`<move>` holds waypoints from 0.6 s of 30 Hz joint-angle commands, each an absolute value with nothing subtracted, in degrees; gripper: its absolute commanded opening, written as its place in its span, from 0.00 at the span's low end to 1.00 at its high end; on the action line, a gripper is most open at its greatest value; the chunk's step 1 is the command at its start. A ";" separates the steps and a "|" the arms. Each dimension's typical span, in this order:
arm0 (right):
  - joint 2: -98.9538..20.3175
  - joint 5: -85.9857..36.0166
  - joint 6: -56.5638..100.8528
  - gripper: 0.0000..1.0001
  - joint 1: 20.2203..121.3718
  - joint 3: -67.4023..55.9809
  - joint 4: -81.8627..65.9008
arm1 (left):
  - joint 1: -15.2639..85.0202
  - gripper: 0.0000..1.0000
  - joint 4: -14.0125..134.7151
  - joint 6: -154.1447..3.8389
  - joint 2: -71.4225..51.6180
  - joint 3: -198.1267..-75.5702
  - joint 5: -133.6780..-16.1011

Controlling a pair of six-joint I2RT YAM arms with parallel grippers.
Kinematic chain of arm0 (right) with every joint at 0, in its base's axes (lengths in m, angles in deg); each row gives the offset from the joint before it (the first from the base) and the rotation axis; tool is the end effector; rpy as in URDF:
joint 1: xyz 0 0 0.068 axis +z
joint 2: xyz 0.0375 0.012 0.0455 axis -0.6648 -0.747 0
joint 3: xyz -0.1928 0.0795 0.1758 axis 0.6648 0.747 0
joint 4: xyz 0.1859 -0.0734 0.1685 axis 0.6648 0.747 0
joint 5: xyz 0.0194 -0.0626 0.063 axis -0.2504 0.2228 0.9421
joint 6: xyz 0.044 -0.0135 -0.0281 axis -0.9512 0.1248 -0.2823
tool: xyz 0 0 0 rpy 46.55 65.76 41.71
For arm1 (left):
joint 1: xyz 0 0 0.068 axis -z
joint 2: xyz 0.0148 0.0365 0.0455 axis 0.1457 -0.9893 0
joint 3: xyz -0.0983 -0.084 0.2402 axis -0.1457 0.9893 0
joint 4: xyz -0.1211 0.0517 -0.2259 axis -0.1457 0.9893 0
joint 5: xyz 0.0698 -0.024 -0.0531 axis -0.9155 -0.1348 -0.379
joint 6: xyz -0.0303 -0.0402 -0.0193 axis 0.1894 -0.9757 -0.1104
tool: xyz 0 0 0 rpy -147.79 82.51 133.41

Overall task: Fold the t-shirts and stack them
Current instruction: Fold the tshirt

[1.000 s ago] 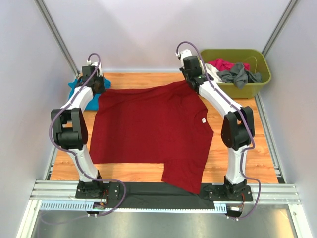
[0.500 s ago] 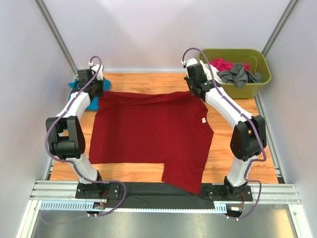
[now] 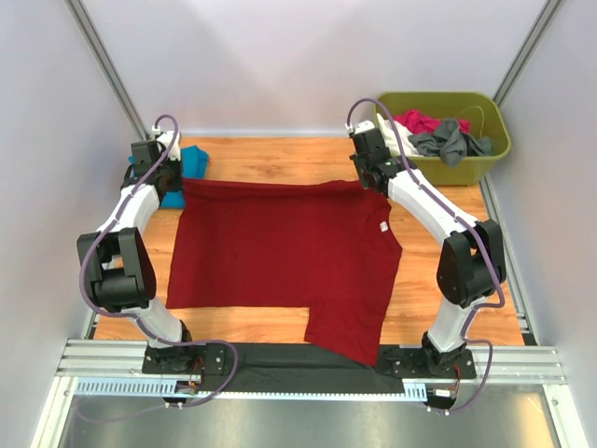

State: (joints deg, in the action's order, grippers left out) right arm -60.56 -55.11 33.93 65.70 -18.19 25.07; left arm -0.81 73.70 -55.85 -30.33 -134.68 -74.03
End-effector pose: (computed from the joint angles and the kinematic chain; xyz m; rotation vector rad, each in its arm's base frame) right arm 0.3712 0.1506 0.2902 -0.4123 2.3098 -0.3092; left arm 0.3766 0.0553 0.2576 0.0595 2.2075 -0.0127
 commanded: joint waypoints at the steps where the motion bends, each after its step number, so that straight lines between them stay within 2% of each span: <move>1: -58.52 -56.80 32.48 0.00 65.75 -18.23 25.00 | -1.46 0.00 70.63 -54.17 -27.05 -133.94 -71.82; 9: -57.29 -56.09 29.67 0.00 65.66 -15.25 28.33 | -1.64 0.00 72.39 -54.70 -23.80 -128.59 -69.88; 18: -56.94 -51.52 23.69 0.00 65.66 -8.04 29.13 | -1.64 0.00 71.95 -52.94 -20.54 -121.38 -73.13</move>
